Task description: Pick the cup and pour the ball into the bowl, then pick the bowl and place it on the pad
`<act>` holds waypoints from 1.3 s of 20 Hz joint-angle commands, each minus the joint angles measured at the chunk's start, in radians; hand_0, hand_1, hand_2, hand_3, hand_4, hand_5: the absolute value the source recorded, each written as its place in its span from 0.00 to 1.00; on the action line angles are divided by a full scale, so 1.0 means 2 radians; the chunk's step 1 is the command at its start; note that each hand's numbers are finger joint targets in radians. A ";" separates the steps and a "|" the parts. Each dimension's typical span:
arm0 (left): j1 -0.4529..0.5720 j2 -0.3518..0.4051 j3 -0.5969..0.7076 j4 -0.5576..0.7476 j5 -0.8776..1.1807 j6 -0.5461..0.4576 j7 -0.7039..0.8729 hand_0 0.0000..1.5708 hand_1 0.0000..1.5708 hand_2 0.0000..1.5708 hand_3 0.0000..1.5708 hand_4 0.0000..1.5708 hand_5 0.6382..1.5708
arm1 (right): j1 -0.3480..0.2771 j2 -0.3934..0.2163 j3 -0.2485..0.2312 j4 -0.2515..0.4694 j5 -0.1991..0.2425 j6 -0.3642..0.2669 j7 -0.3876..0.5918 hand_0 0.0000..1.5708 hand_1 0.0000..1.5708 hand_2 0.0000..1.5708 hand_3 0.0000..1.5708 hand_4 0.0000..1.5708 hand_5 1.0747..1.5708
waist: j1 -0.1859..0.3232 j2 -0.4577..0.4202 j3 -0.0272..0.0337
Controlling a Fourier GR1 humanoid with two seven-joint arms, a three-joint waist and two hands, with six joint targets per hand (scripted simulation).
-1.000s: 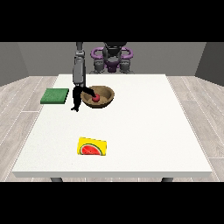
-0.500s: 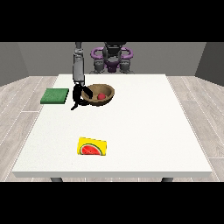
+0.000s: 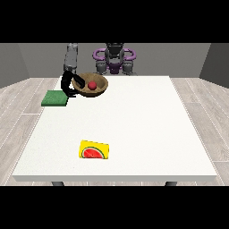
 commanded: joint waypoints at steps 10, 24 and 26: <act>0.028 0.013 0.008 -0.014 -0.003 0.016 -0.041 0.00 0.00 0.00 0.00 0.00 0.96 | 0.005 -0.072 -0.026 0.037 -0.001 0.064 -0.046 1.00 1.00 1.00 1.00 0.83 0.90 | -0.025 0.041 0.0031; 0.032 0.068 0.022 -0.019 0.014 -0.001 -0.020 0.00 0.00 0.00 0.00 0.09 0.96 | 0.010 -0.150 -0.093 0.101 -0.050 0.160 -0.118 1.00 1.00 1.00 0.60 0.82 0.94 | -0.030 0.061 0.0030; 0.020 0.075 0.024 -0.048 0.017 0.008 -0.022 0.00 0.00 0.00 0.00 0.13 0.96 | -0.003 -0.184 -0.111 0.129 -0.055 0.175 -0.133 1.00 1.00 1.00 0.50 0.82 0.96 | -0.016 0.091 0.0035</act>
